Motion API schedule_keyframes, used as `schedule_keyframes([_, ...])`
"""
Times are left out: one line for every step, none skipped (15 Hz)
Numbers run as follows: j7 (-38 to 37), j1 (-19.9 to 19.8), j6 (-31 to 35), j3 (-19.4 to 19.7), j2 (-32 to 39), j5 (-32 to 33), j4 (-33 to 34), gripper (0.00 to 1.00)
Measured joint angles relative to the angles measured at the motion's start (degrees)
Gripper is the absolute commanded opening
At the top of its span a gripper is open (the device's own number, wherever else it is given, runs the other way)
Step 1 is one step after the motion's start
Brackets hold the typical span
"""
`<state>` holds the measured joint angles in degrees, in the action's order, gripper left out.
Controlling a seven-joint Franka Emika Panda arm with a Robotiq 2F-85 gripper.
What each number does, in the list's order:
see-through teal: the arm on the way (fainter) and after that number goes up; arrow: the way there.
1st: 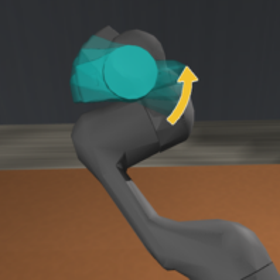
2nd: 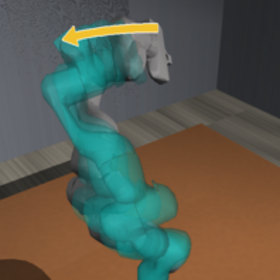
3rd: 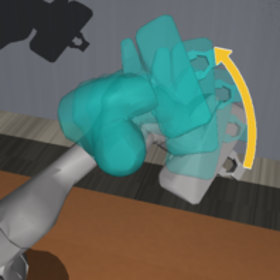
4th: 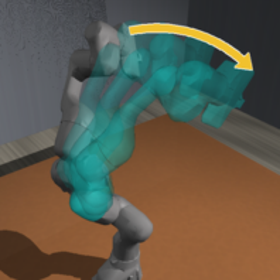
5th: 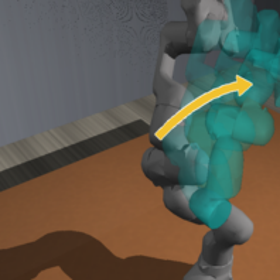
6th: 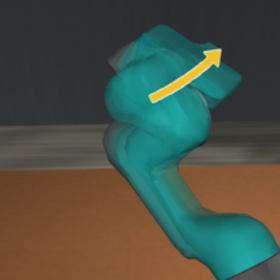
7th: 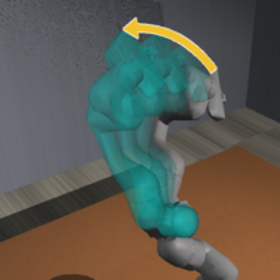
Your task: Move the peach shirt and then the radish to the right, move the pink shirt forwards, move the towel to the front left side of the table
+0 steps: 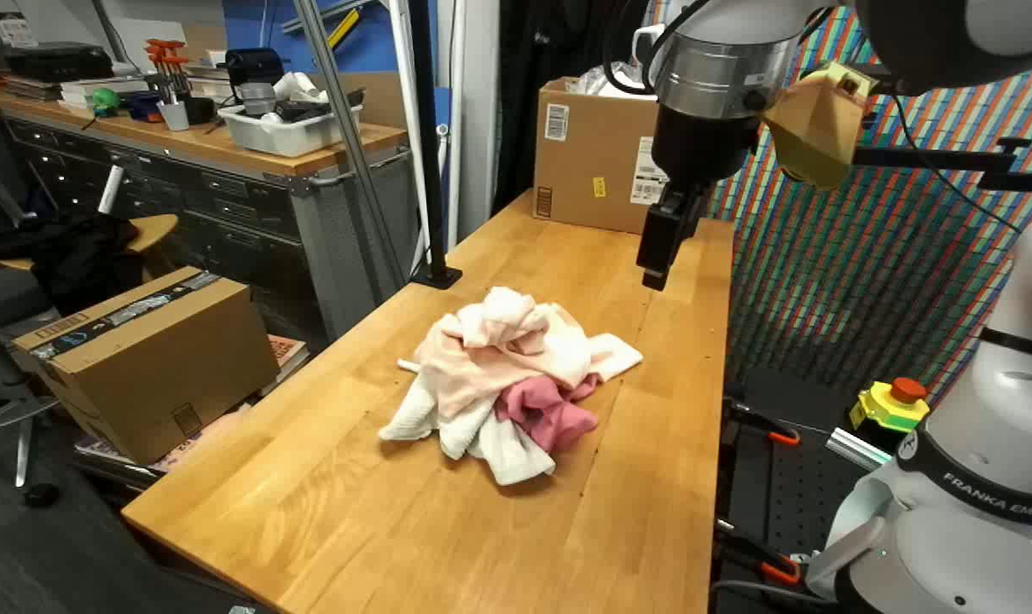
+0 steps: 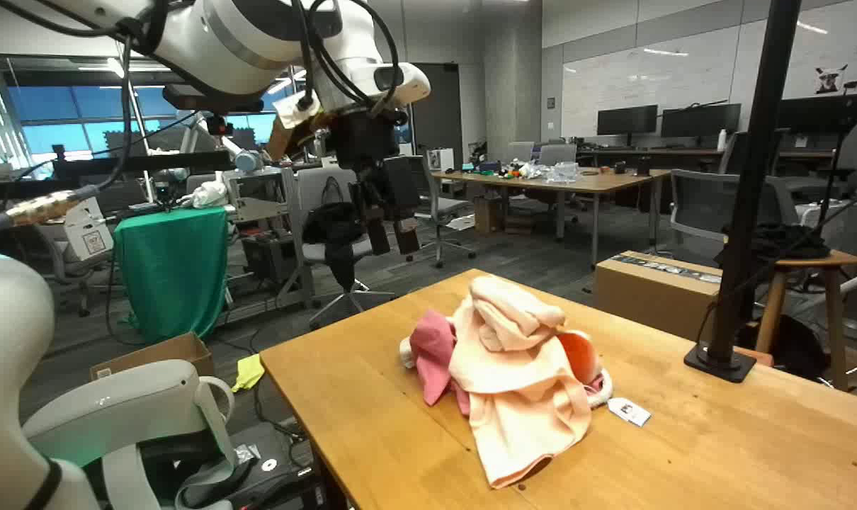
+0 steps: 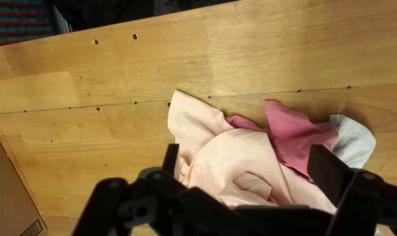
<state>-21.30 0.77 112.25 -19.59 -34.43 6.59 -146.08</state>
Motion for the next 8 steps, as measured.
schedule_keyframes([0.00, 0.00, 0.03, 0.00, -0.01, 0.00, 0.18, 1.00])
schedule_keyframes([0.00, 0.00, 0.03, 0.00, -0.02, 0.00, 0.38, 1.00])
schedule_keyframes([0.00, 0.00, 0.03, 0.00, -0.04, 0.00, 0.48, 1.00])
schedule_keyframes([0.00, 0.12, -0.02, 0.17, -0.02, 0.00, 0.43, 1.00])
schedule_keyframes([0.10, 0.34, -0.05, 0.53, 0.08, 0.03, 0.27, 1.00])
schedule_keyframes([0.51, 0.48, -0.09, 0.98, 0.26, 0.22, 0.21, 1.00])
schedule_keyframes([1.46, 0.59, -0.09, 1.59, 0.55, 0.69, 0.27, 1.00])
schedule_keyframes([2.99, 0.66, -0.09, 2.42, 0.96, 1.39, 0.51, 1.00])
